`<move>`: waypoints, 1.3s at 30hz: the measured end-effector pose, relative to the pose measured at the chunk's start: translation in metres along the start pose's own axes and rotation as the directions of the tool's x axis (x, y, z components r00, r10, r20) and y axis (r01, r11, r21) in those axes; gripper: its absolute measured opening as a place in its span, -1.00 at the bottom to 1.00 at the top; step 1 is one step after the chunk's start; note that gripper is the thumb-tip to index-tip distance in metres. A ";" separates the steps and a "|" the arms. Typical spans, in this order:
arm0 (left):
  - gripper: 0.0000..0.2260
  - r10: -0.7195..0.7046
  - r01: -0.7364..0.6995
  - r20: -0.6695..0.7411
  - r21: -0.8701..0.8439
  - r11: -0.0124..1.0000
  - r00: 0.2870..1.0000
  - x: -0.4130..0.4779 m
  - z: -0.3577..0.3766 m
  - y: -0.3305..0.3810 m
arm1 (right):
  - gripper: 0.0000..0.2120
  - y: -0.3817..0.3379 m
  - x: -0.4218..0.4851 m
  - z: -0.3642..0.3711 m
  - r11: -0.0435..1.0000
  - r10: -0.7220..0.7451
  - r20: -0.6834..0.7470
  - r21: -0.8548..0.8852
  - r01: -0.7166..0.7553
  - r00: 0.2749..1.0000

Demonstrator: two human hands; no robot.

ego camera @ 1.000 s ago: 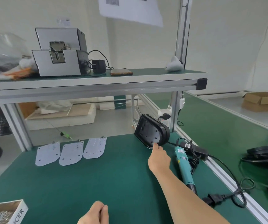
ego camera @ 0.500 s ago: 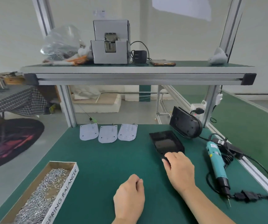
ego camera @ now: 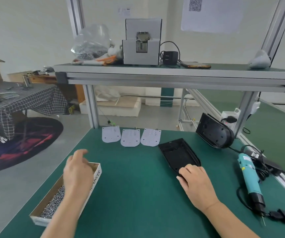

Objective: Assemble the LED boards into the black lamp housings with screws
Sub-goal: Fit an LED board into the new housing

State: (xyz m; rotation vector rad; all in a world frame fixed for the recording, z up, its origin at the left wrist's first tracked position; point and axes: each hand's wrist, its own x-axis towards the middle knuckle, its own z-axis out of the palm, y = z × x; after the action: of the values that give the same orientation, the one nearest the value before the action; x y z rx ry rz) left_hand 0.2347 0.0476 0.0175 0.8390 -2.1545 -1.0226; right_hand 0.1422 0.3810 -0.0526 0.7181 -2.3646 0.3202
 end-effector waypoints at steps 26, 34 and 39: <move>-0.59 -0.168 0.059 0.280 0.360 0.931 0.945 0.139 0.118 0.036 | -0.52 0.010 0.001 0.020 1.000 -0.005 -0.157 -0.010 0.004 0.988; -0.25 -0.393 0.263 0.195 0.479 0.837 0.898 0.190 0.178 0.020 | -0.32 0.016 0.009 0.028 0.998 -0.054 -0.188 -0.002 0.055 0.981; -0.23 -0.387 0.198 0.189 0.616 0.762 0.902 0.199 0.196 0.026 | -0.28 0.020 0.009 0.037 0.999 -0.040 -0.181 0.001 0.040 0.983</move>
State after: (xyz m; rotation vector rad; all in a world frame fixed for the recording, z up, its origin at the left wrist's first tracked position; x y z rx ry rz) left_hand -0.0393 -0.0024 -0.0145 1.4304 -2.7308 -0.6444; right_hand 0.1061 0.3788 -0.0759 0.7068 -2.1757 0.3581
